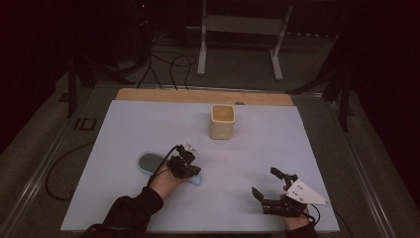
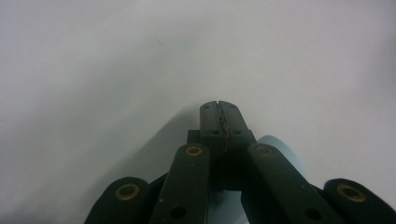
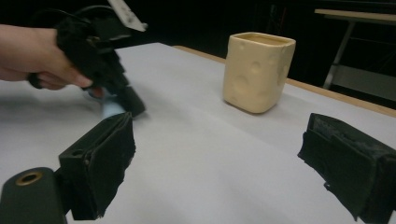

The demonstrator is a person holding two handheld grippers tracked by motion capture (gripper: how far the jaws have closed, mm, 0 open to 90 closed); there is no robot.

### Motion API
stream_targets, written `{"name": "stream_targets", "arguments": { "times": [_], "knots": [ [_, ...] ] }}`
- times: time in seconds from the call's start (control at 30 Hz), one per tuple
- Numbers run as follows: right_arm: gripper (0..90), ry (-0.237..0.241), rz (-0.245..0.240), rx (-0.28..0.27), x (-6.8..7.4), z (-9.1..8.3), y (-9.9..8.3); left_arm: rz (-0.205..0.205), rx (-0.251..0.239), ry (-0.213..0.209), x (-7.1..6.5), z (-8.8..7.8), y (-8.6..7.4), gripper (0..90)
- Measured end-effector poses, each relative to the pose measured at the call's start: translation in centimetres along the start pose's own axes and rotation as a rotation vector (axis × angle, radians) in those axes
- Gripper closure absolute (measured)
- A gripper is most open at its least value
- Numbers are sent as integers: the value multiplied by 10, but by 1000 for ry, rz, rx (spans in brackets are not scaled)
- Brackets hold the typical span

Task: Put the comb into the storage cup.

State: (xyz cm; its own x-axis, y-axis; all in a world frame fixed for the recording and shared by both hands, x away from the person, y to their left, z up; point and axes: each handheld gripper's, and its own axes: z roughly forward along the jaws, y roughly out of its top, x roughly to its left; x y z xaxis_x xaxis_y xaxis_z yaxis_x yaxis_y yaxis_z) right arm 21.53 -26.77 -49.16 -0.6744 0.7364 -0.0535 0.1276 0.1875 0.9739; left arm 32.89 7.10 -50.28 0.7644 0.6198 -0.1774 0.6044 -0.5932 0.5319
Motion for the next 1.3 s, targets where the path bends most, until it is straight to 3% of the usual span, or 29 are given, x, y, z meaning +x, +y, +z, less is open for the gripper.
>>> {"name": "stream_targets", "arguments": {
  "times": [0.17,0.63,0.87,1.03,1.3],
  "knots": [
    [93,3,1,2,0,0,0,6,11,-19,-7,-10,-16,900],
    [93,5,-5,0,2,1,1,20,74,12,-7,-44,-67,900],
    [93,7,1,3,1,1,1,23,104,36,4,-63,-90,900],
    [93,9,-3,3,2,1,1,-1,128,58,18,-78,-104,900],
    [93,14,-12,9,3,3,0,-44,134,165,43,-97,-121,900]
  ]
}}
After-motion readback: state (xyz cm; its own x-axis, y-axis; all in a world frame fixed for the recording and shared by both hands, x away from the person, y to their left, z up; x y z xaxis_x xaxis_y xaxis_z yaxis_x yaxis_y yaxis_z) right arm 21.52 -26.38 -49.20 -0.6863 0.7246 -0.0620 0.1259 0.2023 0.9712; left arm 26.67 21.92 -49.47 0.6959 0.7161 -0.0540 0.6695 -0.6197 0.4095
